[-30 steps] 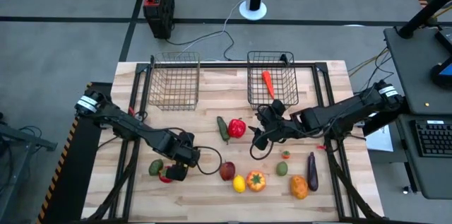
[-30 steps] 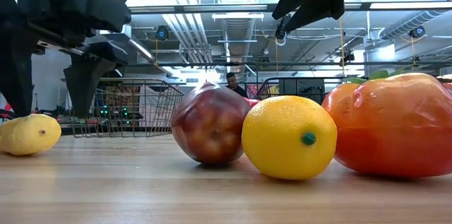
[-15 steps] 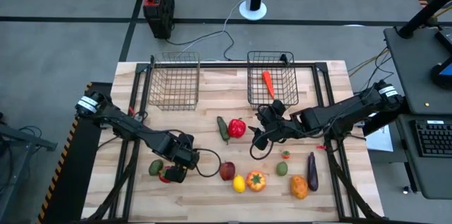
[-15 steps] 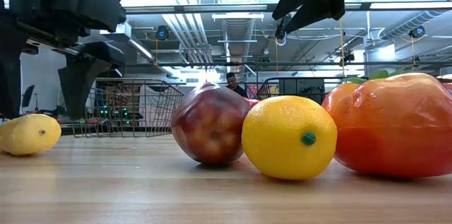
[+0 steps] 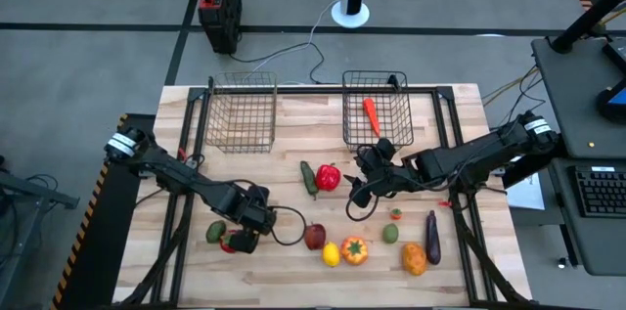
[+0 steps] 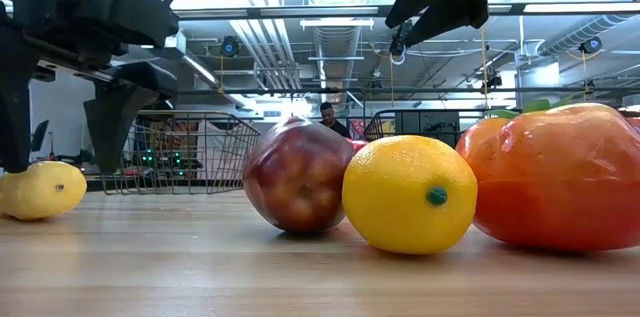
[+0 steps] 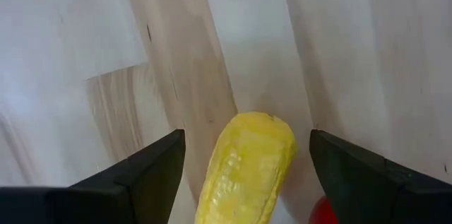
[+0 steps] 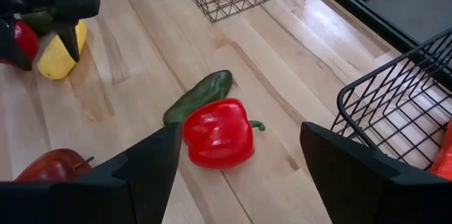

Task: Sort produce into baskets
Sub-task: Put the yellow corn into the right black wire basket

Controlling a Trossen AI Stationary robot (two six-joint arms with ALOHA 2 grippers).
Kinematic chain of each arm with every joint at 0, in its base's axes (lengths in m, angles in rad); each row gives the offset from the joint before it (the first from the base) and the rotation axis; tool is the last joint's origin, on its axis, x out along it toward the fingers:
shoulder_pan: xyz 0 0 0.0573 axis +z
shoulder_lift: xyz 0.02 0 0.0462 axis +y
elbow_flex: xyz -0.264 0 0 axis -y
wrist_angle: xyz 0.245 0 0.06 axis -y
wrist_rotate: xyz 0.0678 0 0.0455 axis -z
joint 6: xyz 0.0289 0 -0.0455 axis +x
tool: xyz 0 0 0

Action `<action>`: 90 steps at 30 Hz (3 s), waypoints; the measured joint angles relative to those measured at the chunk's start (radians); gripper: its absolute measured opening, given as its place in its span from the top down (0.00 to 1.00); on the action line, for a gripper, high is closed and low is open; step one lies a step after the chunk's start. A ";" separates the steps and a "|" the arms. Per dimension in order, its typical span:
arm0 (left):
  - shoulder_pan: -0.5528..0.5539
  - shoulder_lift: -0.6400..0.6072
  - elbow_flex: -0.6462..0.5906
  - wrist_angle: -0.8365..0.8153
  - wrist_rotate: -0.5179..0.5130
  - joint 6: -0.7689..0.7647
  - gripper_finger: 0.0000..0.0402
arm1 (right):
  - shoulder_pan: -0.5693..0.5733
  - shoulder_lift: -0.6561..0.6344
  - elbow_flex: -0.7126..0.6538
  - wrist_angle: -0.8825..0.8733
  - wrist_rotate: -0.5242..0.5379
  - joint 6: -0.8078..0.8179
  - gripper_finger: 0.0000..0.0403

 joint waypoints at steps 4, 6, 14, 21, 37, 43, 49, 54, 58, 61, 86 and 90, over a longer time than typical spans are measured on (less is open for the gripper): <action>0.000 0.041 -0.001 0.008 0.004 0.003 0.29 | 0.000 0.000 0.000 0.000 0.000 0.000 0.30; 0.000 0.053 -0.001 0.008 0.006 0.007 0.29 | 0.000 0.000 0.000 0.000 0.000 0.000 0.30; 0.000 0.058 -0.001 0.008 0.007 0.011 0.33 | 0.000 0.000 0.000 0.000 0.000 0.000 0.29; 0.000 0.058 -0.001 0.008 0.007 0.020 0.45 | 0.000 0.000 0.000 0.000 0.000 0.000 0.28; -0.001 0.035 0.004 0.015 -0.050 0.102 0.59 | 0.000 0.000 0.000 0.000 0.000 0.000 0.28; 0.000 -0.091 0.017 0.020 -0.185 0.150 0.59 | 0.000 0.000 0.000 0.000 0.000 -0.013 0.30; 0.006 -0.280 0.013 0.192 -0.310 0.242 0.59 | 0.002 0.019 -0.017 0.088 0.001 -0.083 0.30; 0.012 -0.418 -0.008 0.447 -0.317 0.368 0.59 | 0.006 0.055 -0.040 0.234 0.000 -0.204 0.31; 0.018 -0.484 -0.074 0.669 -0.315 0.459 0.59 | 0.015 0.092 -0.068 0.393 -0.021 -0.292 0.32; 0.018 -0.513 -0.163 0.875 -0.315 0.495 0.59 | 0.030 0.120 -0.076 0.505 -0.032 -0.379 0.33; 0.024 -0.385 -0.400 1.588 -0.349 0.377 0.59 | 0.063 0.403 0.000 1.142 -0.060 -0.799 0.38; 0.023 -0.350 -0.378 1.588 -0.348 0.357 0.59 | 0.073 0.402 0.008 1.147 -0.060 -0.748 0.39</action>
